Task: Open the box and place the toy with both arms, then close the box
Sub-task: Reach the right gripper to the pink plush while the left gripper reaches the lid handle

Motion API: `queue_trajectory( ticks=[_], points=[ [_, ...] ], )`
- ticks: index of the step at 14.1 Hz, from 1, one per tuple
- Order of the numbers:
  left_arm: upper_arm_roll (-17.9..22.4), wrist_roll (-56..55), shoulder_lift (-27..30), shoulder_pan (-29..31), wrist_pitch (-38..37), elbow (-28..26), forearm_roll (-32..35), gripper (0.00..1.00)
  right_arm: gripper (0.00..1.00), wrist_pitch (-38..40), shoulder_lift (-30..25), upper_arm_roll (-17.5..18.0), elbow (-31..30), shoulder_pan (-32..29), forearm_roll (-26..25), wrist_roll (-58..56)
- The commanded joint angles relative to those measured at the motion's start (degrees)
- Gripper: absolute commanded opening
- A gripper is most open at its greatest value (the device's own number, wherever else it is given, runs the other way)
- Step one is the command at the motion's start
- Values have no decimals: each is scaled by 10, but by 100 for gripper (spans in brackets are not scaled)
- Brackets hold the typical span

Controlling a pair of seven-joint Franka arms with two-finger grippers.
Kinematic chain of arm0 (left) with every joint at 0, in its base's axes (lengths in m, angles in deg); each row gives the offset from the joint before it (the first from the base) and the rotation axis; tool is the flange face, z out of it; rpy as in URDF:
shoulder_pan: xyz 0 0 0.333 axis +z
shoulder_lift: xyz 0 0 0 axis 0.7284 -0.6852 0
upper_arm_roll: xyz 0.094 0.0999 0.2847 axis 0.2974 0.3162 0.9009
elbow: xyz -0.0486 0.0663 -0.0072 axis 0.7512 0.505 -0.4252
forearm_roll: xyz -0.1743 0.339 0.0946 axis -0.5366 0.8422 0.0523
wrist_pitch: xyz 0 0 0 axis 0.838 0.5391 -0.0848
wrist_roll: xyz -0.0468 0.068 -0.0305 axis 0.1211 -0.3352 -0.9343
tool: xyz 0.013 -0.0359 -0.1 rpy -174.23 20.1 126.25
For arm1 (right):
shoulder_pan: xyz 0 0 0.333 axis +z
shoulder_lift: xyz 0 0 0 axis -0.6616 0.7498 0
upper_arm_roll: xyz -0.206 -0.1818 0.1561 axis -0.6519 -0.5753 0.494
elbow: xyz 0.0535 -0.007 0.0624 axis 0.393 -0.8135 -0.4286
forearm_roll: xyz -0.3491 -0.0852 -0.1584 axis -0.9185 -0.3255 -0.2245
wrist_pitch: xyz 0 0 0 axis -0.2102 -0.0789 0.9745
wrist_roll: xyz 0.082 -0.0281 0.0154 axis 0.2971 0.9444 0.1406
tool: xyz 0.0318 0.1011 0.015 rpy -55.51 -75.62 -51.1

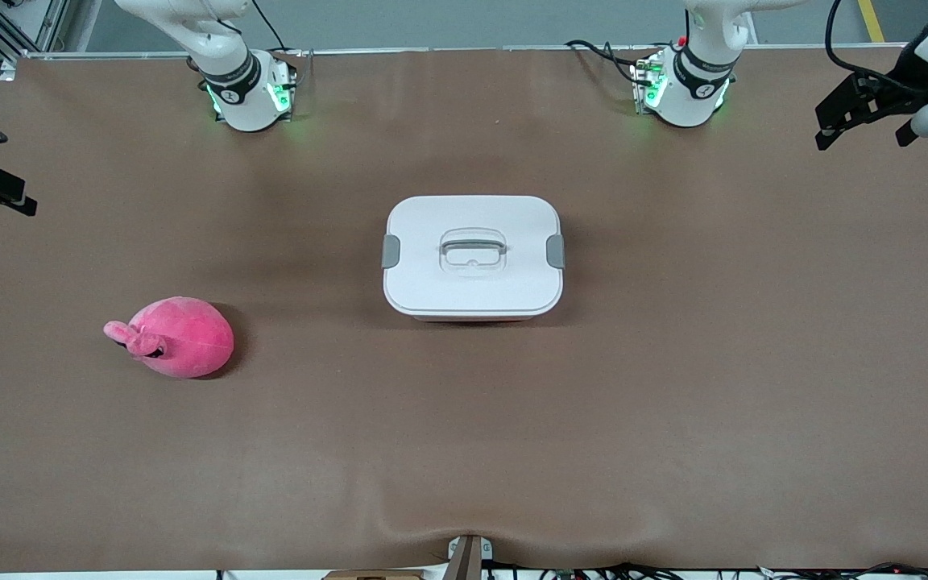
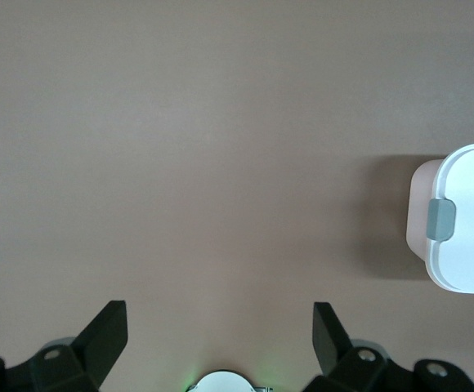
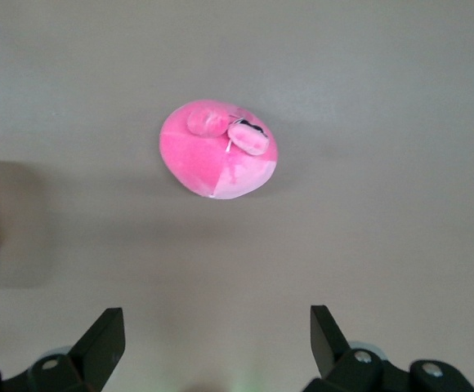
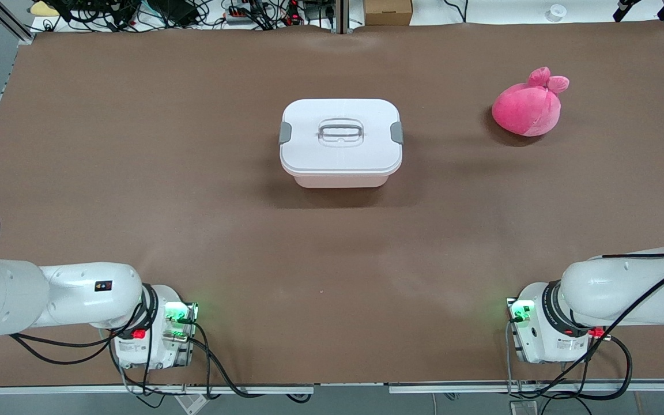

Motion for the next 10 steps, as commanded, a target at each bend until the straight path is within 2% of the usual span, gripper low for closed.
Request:
queue_trajectory(
  ticks=[1,5,7,10],
  points=[
    [-2,9,-5,6,-5,11,-4,100,100,-16,-24,14,-29,-13,-13,-4],
    [5,9,-18,13,-5,35,-3,100,100,-18,-21,14,-30,-10,-8,-2],
    [14,19,-21,25,-5,30,-17,100,100,-22,-21,14,-29,-9,-6,-2],
    [7,3,-43,18,15,32,-29,100,100,-28,-19,13,-27,-13,-6,-3]
  ],
)
